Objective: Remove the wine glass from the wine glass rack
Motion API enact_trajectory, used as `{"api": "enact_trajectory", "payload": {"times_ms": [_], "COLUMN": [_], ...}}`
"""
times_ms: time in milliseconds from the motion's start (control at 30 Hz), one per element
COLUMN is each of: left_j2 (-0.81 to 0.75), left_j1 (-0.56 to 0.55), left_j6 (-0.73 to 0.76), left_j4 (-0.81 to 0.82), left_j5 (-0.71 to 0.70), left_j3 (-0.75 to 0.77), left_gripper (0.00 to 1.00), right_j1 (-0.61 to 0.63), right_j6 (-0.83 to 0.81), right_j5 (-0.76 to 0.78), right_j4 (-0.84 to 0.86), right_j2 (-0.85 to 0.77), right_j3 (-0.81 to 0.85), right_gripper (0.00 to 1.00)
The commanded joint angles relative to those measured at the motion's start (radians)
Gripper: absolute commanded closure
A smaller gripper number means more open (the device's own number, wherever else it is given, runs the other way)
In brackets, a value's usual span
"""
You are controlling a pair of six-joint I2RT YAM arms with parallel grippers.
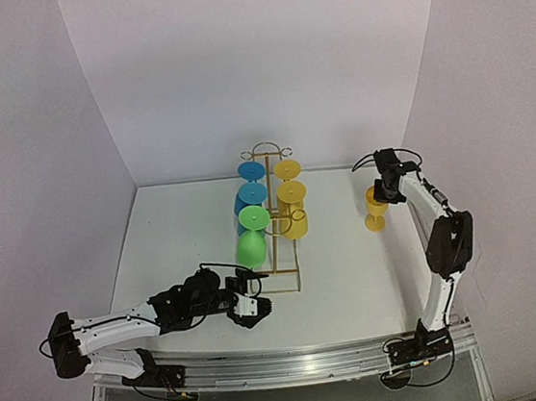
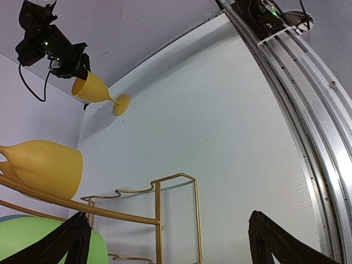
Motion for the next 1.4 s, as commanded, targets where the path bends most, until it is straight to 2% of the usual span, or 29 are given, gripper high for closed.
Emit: {"api": "enact_trajectory", "payload": {"times_ms": [0, 367, 500, 600, 733, 800, 867, 933, 1067, 1267, 1367], "left_j2": [-0.033, -0.04, -0.04, -0.043, -0.047, -0.045, -0.043, -0.043, -0.049, -0.058, -0.059], "left_j1": [0.009, 0.008, 0.009, 0.009, 0.009, 0.008, 0.008, 0.008, 0.008, 0.008, 0.008], "left_j6": [-0.017, -0.021, -0.023, -0.019, -0.003, 0.005, 0.01, 0.01, 0.018, 0.022, 0.027], "left_j4": [0.014, 0.014, 0.041, 0.049, 0.075, 0.084, 0.085, 0.085, 0.085, 0.08, 0.082], "left_j5": [-0.006, 0.009, 0.02, 0.023, 0.029, 0.03, 0.036, 0.042, 0.048, 0.051, 0.056], "left_j3": [-0.011, -0.015, -0.015, -0.015, -0.024, -0.027, -0.027, -0.027, -0.031, -0.035, -0.035], "left_gripper": [0.01, 0.01, 0.01, 0.01, 0.0, 0.01, 0.0, 0.01, 0.01, 0.01, 0.01], "right_j1": [0.003, 0.003, 0.004, 0.005, 0.017, 0.071, 0.157, 0.203, 0.273, 0.3, 0.312], "right_j6": [-0.009, -0.091, -0.085, -0.038, 0.099, 0.162, 0.203, 0.274, 0.377, 0.431, 0.443], "right_j5": [-0.021, -0.012, -0.055, -0.185, -0.711, -0.837, -0.899, -0.966, -1.007, -0.993, -0.978], "right_j4": [0.019, -0.061, -0.14, -0.221, -0.217, -0.196, -0.157, -0.078, 0.023, 0.048, 0.049], "right_j2": [0.008, -0.122, -0.174, -0.212, -0.259, -0.268, -0.27, -0.27, -0.256, -0.212, -0.185], "right_j3": [0.043, 0.161, 0.227, 0.272, 0.269, 0.274, 0.28, 0.258, 0.227, 0.231, 0.23], "right_gripper": [0.77, 0.35, 0.29, 0.27, 0.25, 0.2, 0.2, 0.2, 0.2, 0.33, 0.36]}}
